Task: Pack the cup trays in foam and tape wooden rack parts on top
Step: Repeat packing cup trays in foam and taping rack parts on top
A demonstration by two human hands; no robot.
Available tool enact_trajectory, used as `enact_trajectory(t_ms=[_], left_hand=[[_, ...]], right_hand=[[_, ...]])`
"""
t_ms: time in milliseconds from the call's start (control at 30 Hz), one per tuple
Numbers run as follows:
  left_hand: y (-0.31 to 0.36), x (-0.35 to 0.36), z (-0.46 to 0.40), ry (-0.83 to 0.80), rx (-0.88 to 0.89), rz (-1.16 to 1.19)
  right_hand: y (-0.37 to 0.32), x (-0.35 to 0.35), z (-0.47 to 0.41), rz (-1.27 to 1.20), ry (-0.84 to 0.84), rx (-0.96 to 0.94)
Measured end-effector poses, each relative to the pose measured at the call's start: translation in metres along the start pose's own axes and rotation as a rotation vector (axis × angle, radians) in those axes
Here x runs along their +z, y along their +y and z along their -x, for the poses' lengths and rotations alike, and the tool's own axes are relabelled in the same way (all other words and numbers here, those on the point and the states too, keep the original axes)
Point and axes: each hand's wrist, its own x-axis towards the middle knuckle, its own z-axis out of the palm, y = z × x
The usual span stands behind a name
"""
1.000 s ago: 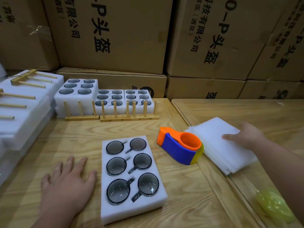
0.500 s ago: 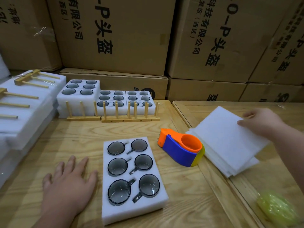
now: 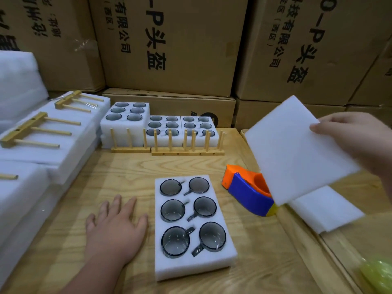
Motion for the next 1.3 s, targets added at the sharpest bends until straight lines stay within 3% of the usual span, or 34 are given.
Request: enact_trajectory(t_ms=[133,467,800,1033,1300], left_hand=[[-0.001,0.002,0.000,0.005,0.000,0.000],[-0.002,0.004,0.001,0.011,0.005,-0.014],[-0.001,0.003,0.002,0.025,0.009,-0.010],[-0.002,0.005,0.002,0.032,0.011,-0.008],[-0.003,0.007,0.001,0.039,0.020,0.008]], right_hand=[[-0.013,0.029,0.014,-0.156,-0.129,0.022],[0.008,0.140,0.077,-0.273,-0.534,0.120],[0.047,0.184,0.086,-0.056,-0.460,0.113],[0.048,0.199,0.096,-0.328,-0.576,0.101],[0.052,0.196,0.091,-0.361,-0.567,0.116]])
